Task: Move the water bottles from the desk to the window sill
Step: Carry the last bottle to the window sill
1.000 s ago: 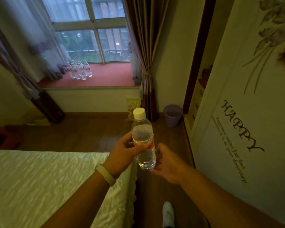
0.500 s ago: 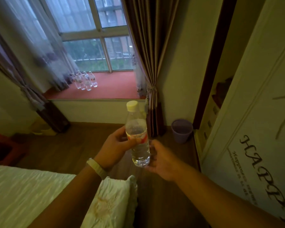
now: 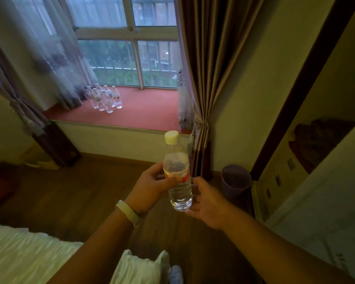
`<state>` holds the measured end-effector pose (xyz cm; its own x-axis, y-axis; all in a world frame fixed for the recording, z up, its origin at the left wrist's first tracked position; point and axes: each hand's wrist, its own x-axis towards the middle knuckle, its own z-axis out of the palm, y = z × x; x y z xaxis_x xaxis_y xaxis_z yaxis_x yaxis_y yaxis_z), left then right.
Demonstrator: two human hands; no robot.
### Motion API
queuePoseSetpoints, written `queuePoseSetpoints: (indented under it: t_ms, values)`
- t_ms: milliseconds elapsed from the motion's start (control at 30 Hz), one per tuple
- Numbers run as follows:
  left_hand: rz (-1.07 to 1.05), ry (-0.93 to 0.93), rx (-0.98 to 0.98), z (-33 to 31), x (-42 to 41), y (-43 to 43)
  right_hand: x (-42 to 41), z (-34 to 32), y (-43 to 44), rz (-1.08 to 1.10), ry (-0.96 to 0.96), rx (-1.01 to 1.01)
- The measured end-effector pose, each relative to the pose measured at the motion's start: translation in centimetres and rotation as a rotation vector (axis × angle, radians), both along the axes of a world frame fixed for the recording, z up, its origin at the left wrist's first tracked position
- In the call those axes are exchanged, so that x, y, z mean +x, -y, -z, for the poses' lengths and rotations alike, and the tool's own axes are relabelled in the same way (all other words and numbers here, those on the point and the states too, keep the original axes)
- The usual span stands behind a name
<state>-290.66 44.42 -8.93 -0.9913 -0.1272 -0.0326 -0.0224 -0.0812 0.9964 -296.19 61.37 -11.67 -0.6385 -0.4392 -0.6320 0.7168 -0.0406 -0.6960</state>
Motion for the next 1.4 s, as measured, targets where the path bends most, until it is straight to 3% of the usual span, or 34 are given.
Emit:
queuePoseSetpoints:
  t_ms: [500,1000,1233,1400]
  values:
    - [-0.074,0.016,0.080,-1.7,-15.1,16.7,-17.6,-0.8,17.3,-0.127,-0.030,0.070]
    - [-0.482,0.136,0.059,0.2,-28.8,27.6,-36.6,3.7,32.6,-0.587,0.007,0.042]
    - [-0.625,0.125,0.017,-2.0,-37.4,31.3,-46.5,2.8,38.6,-0.686,-0.016,-0.030]
    - [-0.720,0.153,-0.019,-2.7,-39.3,34.6,-49.0,2.7,43.1,-0.763,0.002,-0.091]
